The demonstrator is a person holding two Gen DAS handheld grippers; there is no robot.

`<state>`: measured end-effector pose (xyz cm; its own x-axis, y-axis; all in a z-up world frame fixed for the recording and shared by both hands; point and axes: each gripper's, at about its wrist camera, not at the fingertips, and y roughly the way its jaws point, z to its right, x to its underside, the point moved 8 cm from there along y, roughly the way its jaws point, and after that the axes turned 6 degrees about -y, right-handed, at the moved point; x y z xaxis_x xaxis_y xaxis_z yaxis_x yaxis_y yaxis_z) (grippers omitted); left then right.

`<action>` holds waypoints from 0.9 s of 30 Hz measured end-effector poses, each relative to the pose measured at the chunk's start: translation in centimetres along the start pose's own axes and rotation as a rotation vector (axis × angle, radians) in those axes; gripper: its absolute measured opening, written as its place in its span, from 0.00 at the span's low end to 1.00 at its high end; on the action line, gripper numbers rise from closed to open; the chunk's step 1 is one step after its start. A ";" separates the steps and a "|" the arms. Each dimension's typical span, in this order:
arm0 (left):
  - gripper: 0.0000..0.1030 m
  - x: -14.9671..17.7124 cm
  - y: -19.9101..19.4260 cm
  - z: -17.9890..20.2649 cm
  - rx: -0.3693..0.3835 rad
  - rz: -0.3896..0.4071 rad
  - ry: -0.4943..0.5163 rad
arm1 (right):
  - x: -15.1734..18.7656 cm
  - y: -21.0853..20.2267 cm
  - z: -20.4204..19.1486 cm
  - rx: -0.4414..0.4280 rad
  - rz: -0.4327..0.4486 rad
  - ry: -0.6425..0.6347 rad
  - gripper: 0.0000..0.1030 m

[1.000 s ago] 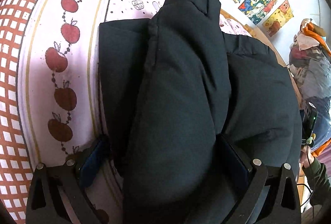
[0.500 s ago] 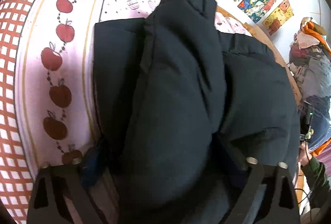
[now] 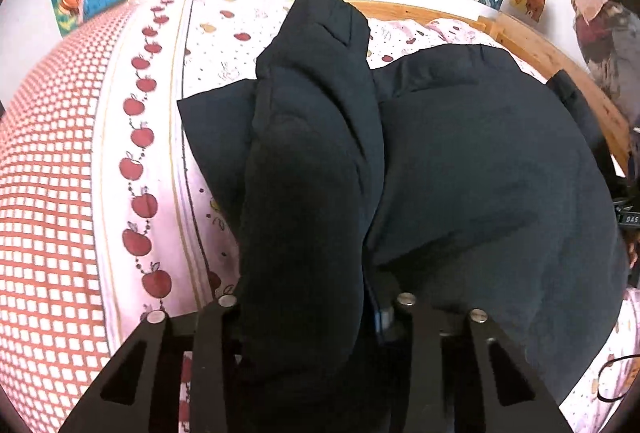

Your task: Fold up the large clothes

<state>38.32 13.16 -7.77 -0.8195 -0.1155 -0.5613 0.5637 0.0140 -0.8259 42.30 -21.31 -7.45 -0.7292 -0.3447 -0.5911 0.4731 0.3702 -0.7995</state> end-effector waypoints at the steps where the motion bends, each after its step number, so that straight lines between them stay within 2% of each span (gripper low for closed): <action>1: 0.30 0.1 -0.3 0.1 -0.012 0.006 0.006 | -0.1 -0.3 0.1 0.011 0.004 -0.004 0.69; 4: 0.26 0.1 -1.1 0.3 -0.049 0.029 0.030 | -0.3 -1.1 0.2 0.037 0.018 -0.009 0.57; 6: 0.24 0.2 -1.8 0.5 -0.076 0.053 0.038 | -0.3 -1.6 0.1 0.038 0.023 -0.009 0.45; 11: 0.20 0.4 -3.5 0.4 -0.119 0.092 0.036 | -0.5 -2.5 -1.1 0.115 0.026 -0.077 0.34; 15: 0.18 0.5 -4.8 0.4 -0.129 0.108 0.026 | -0.8 -4.1 -1.0 0.114 0.053 -0.061 0.22; 22: 0.16 0.3 -7.8 1.7 -0.167 0.165 0.047 | -1.9 -6.8 -1.9 0.150 0.101 -0.096 0.18; 27: 0.15 0.3 -11.0 1.7 -0.158 0.204 0.031 | -3.2 -9.5 -3.0 0.153 0.160 -0.115 0.16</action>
<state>32.02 11.26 1.26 -0.6944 -0.0635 -0.7167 0.6969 0.1888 -0.6919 38.64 -21.10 2.33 -0.5818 -0.3912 -0.7131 0.6538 0.2965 -0.6961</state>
